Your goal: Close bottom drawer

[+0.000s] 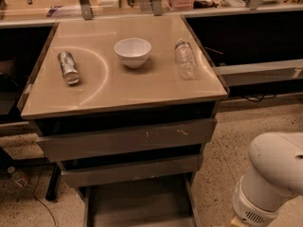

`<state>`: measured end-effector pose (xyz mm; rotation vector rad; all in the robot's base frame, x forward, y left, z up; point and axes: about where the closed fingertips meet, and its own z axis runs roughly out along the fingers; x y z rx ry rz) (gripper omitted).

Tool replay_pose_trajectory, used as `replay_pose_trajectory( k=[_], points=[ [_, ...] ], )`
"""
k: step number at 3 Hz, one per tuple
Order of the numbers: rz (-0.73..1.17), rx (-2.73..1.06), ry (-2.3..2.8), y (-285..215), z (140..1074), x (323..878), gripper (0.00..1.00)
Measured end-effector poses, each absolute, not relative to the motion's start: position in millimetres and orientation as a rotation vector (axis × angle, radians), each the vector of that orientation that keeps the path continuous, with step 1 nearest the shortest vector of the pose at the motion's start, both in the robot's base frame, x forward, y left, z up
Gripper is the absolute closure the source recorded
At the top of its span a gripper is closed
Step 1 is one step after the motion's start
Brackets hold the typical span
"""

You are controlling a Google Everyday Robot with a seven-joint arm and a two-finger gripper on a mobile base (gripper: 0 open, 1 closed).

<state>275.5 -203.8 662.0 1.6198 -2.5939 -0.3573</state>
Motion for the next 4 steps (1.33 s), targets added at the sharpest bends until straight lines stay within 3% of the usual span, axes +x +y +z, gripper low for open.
replay_pose_trajectory(
  k=[1, 2, 4],
  points=[
    [-0.410, 1.528, -2.607, -196, 574, 285, 1.00],
    [-0.409, 1.528, -2.606, -196, 575, 285, 1.00],
    [-0.604, 1.379, -2.552, -162, 464, 245, 1.00]
  ],
)
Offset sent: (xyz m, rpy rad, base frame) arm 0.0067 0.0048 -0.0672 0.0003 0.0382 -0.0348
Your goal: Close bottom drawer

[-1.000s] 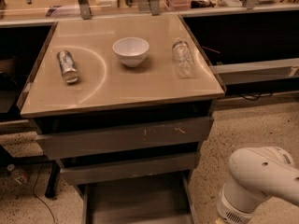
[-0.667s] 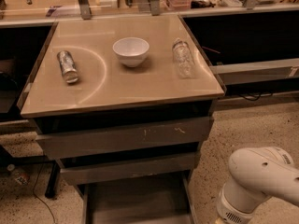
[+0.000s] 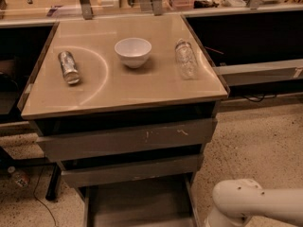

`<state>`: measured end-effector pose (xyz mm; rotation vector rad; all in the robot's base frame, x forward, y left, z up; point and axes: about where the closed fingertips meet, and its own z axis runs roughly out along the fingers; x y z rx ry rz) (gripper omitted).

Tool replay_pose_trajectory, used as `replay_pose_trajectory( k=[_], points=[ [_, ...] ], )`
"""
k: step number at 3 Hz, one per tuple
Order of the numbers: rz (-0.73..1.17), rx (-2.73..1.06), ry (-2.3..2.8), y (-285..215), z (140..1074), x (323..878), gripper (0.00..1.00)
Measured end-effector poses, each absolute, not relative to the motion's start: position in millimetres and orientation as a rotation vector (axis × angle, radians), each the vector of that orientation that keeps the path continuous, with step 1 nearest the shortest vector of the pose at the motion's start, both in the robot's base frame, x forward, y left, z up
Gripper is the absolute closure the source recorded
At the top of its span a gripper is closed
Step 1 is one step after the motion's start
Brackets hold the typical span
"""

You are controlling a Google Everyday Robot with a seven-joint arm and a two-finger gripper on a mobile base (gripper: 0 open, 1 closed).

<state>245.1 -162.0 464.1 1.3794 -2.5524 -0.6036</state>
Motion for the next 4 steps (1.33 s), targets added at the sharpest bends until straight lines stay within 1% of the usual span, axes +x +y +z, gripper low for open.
replay_pose_trajectory(
  k=[1, 2, 4],
  points=[
    [-0.636, 1.277, -2.532, -146, 398, 243, 1.00],
    [-0.707, 1.229, -2.465, -135, 373, 216, 1.00],
    [-0.723, 1.240, -2.462, -133, 366, 214, 1.00]
  ],
)
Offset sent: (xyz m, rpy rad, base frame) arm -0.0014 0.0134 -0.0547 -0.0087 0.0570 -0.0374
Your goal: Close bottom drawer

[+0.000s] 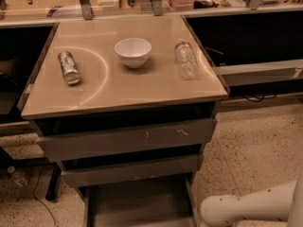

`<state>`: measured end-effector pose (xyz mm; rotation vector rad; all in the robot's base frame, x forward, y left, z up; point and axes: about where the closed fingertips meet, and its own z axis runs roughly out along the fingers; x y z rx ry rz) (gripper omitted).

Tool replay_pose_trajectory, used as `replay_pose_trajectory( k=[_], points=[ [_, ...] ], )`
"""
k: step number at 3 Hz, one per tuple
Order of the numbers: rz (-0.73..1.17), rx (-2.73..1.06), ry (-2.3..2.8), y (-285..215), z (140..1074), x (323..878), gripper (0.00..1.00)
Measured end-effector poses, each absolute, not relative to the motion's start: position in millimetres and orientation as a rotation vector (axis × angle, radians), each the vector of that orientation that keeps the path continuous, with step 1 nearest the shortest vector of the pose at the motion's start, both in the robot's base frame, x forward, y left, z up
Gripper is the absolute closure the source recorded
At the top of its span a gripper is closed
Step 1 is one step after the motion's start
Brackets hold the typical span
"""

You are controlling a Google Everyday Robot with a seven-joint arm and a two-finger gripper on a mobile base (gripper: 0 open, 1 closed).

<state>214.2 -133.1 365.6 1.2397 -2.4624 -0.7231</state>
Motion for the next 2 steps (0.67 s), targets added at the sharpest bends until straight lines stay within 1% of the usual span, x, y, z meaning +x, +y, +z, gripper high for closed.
replay_pose_trajectory(
  k=[2],
  points=[
    [-0.706, 1.165, -2.522, -118, 274, 251, 1.00]
  ],
)
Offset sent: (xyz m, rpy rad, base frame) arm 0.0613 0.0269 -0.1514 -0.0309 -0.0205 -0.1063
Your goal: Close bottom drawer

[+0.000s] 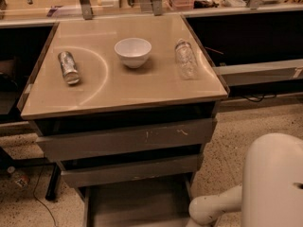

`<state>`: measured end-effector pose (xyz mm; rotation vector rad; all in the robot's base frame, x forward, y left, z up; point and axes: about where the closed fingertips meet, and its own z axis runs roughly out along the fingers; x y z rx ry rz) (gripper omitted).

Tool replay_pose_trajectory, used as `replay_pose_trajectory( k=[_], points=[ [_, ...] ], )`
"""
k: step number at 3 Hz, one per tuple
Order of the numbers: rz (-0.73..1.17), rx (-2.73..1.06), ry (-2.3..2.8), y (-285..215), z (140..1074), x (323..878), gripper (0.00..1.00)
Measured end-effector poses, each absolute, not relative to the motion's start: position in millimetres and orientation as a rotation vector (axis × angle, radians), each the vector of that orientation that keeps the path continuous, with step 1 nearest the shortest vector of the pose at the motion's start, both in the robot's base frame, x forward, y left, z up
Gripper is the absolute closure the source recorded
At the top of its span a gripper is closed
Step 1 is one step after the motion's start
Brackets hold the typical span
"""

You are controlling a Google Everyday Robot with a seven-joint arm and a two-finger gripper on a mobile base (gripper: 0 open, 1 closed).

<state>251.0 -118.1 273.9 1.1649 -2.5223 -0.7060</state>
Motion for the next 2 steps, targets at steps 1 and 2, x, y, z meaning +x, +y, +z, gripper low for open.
replay_pose_trajectory(
  k=[1, 2],
  points=[
    [-0.687, 1.107, -2.548, -118, 235, 265, 1.00],
    [-0.618, 1.079, -2.591, -124, 218, 285, 1.00]
  ],
)
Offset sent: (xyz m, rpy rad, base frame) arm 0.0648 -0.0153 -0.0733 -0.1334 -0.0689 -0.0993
